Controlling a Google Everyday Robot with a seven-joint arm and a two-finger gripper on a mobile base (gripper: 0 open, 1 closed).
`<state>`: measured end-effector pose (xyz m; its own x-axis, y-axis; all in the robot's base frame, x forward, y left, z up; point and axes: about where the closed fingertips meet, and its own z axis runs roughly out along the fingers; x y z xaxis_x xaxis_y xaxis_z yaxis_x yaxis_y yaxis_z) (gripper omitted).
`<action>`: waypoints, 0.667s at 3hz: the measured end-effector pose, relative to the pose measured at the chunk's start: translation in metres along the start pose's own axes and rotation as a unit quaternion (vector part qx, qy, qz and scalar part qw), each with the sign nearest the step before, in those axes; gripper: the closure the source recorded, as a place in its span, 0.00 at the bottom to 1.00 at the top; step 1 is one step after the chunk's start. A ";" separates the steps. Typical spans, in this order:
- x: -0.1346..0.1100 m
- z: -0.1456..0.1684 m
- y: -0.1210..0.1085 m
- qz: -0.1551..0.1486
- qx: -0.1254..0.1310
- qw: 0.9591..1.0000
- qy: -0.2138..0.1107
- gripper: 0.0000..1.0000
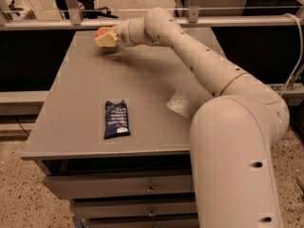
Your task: Pick apple
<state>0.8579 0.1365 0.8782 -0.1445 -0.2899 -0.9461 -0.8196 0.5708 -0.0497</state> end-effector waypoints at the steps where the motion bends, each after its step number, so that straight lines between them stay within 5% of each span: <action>1: -0.016 -0.033 0.008 0.003 0.001 1.000 -0.017 1.00; 2: -0.030 -0.081 0.029 0.009 -0.022 0.999 -0.027 1.00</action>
Offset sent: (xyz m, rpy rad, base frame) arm -0.1214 -0.0746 0.0928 0.1006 0.0134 0.0888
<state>0.7934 0.1000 0.9314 -0.1301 -0.2364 -0.9629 -0.8408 0.5410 -0.0192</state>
